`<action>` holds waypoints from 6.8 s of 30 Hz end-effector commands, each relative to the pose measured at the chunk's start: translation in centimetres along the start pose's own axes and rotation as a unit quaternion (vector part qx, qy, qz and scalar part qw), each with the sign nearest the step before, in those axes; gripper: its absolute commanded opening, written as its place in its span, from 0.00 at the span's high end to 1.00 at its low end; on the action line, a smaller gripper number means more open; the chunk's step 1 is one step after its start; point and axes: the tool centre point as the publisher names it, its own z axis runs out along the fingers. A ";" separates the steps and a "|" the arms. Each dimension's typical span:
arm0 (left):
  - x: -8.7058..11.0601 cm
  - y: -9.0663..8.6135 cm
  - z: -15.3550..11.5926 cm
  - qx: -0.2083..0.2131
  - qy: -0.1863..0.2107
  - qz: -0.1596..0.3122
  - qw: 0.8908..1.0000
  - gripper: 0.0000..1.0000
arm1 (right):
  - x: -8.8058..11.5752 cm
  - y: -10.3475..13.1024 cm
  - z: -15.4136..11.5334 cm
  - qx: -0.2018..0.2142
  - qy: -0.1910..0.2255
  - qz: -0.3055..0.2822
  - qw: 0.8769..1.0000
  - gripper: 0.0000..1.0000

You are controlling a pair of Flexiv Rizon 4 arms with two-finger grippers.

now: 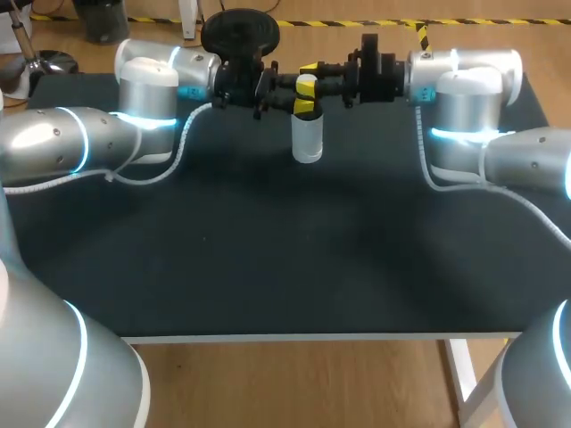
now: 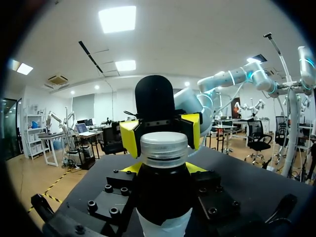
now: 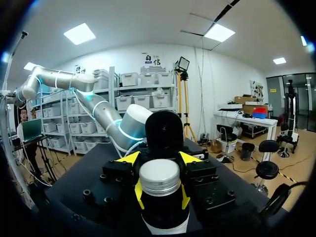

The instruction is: Unscrew the bottle cap

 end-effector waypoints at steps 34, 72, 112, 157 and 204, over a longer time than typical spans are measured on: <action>-0.9 0.1 0.1 0.000 0.003 -0.001 1.000 1.00 | -1.3 0.6 0.3 0.006 0.381 -0.045 0.924 1.00; -0.9 0.1 0.1 0.000 0.003 -0.001 1.000 1.00 | -1.5 1.3 -1.1 0.045 0.438 -0.046 0.897 0.00; -0.9 0.1 0.1 0.000 0.003 -0.001 1.000 1.00 | 1.5 5.0 -2.7 0.263 -0.249 -0.101 0.927 0.00; -0.9 0.1 0.1 0.000 0.003 -0.001 1.000 1.00 | -0.6 3.5 -2.8 0.349 -0.224 -0.077 0.906 0.00; -0.9 0.1 0.1 0.000 0.003 -0.001 1.000 1.00 | -1.6 0.4 -1.4 0.311 -0.191 0.030 0.931 0.00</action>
